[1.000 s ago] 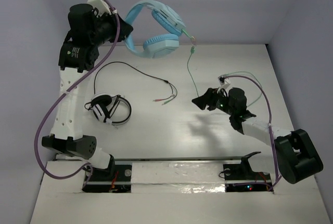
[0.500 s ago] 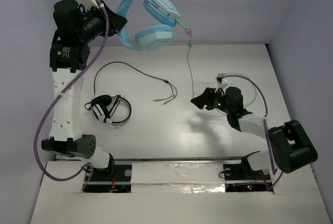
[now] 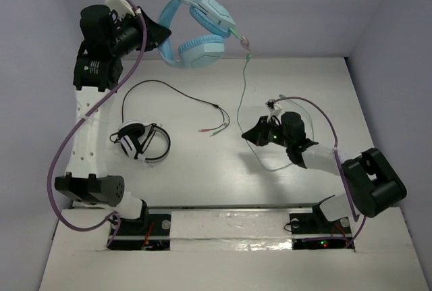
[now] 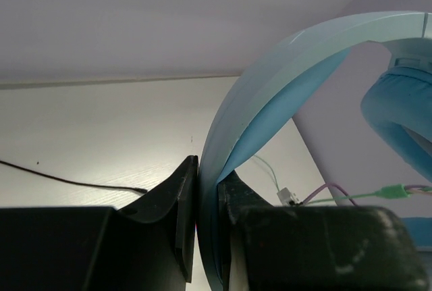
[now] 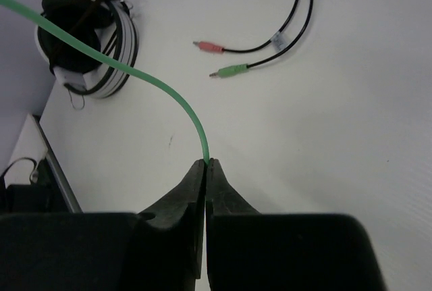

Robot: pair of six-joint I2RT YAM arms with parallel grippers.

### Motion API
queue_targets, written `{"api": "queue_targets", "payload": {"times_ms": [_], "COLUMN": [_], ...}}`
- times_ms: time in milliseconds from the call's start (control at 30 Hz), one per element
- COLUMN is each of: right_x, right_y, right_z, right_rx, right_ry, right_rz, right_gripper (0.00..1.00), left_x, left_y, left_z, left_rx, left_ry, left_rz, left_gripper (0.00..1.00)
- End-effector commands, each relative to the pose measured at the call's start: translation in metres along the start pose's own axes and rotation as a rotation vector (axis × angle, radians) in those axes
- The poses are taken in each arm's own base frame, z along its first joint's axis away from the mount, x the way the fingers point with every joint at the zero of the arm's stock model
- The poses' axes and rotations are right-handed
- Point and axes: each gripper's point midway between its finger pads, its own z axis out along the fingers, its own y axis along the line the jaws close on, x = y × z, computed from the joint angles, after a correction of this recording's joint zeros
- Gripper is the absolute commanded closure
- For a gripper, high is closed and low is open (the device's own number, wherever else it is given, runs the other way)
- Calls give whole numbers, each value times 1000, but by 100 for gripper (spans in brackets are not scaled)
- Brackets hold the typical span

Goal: Wrap the headphones

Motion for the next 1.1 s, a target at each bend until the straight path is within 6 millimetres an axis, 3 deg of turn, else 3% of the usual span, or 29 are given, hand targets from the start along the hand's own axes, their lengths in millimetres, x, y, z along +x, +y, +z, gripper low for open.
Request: {"api": "queue_targets", "payload": {"times_ms": [0,100,167,200,233,267,300,433,567,633,667,700,767,800,833,867,900,933,1067], "right_x": [-13,-21,-29,-43,-41,-43,-50,-43,-25,-18,-20,-10,0,1,10,12,3,10,-5], "right_y": [21,36,34,42,35,39,42,34,43,46,53,65,72,93,95,104,119,123,145], "right_z": [-5,-19,-27,-33,-36,-37,-39,-32,-14,-8,-1,3,4,7,3,2,1,-5,-23], "right_rx": [-44,-54,1,5,52,55,64,118,127,164,169,158,196,161,184,180,172,217,248], "right_ry": [-36,-66,-90,-123,-102,-102,-112,-83,-32,-4,3,35,74,86,132,148,134,150,159], "right_rz": [-45,-45,-36,-58,-45,-54,-60,-34,-9,-10,-19,-40,-66,-92,-102,-117,-144,-180,-243], "right_gripper": [100,100,100,100,100,100,100,100,100,100,100,100,100,100,100,100,100,100,100], "left_x": [-27,-14,0,5,8,24,26,46,72,75,82,84,89,98,102,103,111,118,148], "left_y": [-22,-4,12,19,20,33,35,45,70,71,70,68,78,66,66,76,68,70,77], "left_z": [-12,-2,5,8,6,12,14,17,20,22,23,25,25,30,31,31,35,39,49], "left_rx": [59,24,-14,-28,-28,-54,-52,-49,-107,-112,-129,-138,-234,-232,-256,-324,-325,-347,-429], "left_ry": [-114,-109,-98,-99,-103,-79,-91,-86,-103,-131,-143,-151,-191,-180,-186,-221,-210,-201,-150], "left_rz": [-1,-27,-54,-64,-81,-106,-111,-179,-276,-314,-322,-324,-302,-288,-272,-262,-250,-237,-159], "left_gripper": [100,100,100,100,100,100,100,100,100,100,100,100,100,100,100,100,100,100,100]}}
